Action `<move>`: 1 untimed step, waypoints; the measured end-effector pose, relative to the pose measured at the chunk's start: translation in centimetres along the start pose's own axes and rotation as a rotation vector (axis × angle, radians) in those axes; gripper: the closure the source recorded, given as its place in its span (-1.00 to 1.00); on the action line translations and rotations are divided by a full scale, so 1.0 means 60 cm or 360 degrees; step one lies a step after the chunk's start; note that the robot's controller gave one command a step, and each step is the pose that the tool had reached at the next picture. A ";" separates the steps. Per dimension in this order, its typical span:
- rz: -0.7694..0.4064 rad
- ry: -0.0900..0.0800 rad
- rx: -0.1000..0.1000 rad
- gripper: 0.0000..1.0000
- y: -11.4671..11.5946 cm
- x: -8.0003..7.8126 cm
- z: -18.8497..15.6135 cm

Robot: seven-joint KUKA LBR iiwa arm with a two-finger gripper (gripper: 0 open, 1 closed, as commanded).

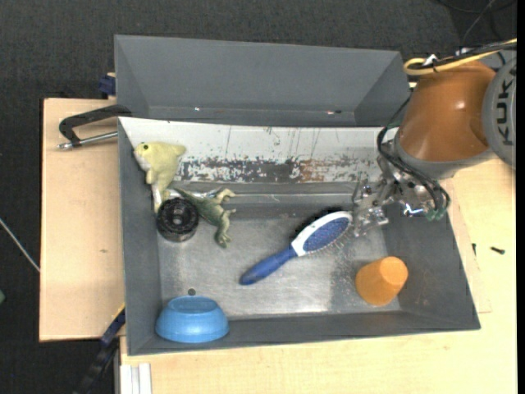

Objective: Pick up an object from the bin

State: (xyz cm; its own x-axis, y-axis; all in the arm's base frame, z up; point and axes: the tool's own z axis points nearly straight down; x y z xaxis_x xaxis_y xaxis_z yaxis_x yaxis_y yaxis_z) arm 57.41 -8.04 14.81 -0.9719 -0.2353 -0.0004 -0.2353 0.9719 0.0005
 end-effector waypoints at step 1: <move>-0.0001 -0.0004 0.0000 -1.00 0.000 -0.001 -0.002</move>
Offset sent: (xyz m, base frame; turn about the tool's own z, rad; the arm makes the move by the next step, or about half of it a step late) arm 0.0000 0.0000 0.0000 0.0000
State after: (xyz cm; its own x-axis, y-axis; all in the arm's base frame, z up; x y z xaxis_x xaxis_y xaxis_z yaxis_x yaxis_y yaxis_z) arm 57.46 -8.01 14.93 -0.9718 -0.2358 -0.0026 -0.2358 0.9718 0.0002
